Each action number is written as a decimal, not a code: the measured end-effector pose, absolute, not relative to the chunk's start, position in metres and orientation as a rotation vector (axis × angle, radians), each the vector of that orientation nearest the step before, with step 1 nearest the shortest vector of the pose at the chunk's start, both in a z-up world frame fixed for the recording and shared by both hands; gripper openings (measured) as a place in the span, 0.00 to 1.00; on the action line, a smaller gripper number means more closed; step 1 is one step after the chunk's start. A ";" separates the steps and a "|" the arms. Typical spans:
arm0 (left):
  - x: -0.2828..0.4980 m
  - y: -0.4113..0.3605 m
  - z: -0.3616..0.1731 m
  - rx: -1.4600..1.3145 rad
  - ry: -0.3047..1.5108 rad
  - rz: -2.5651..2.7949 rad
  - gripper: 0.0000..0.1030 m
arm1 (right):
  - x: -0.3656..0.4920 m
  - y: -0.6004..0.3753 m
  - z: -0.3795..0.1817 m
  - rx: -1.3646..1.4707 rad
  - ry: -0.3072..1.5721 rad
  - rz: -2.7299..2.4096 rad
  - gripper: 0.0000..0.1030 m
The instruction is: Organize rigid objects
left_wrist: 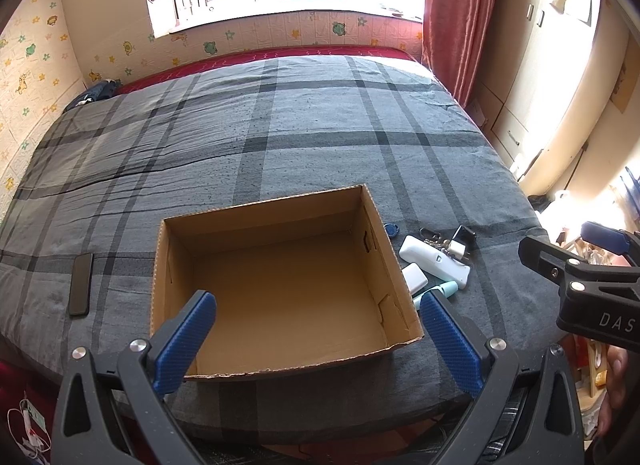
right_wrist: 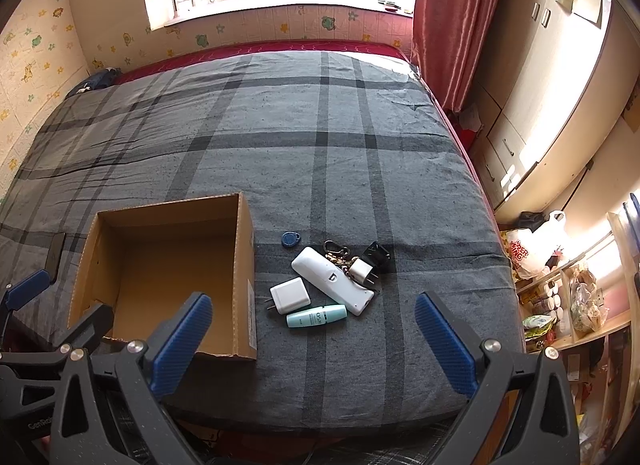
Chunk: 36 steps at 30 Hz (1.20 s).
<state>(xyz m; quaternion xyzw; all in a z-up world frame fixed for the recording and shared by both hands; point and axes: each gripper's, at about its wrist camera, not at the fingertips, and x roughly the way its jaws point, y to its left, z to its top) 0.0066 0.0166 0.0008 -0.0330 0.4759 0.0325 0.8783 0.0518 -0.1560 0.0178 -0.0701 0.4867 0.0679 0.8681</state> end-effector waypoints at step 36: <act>0.027 0.192 -0.129 -0.190 1.160 0.256 1.00 | 0.096 -0.153 -0.038 -0.144 1.147 0.103 1.00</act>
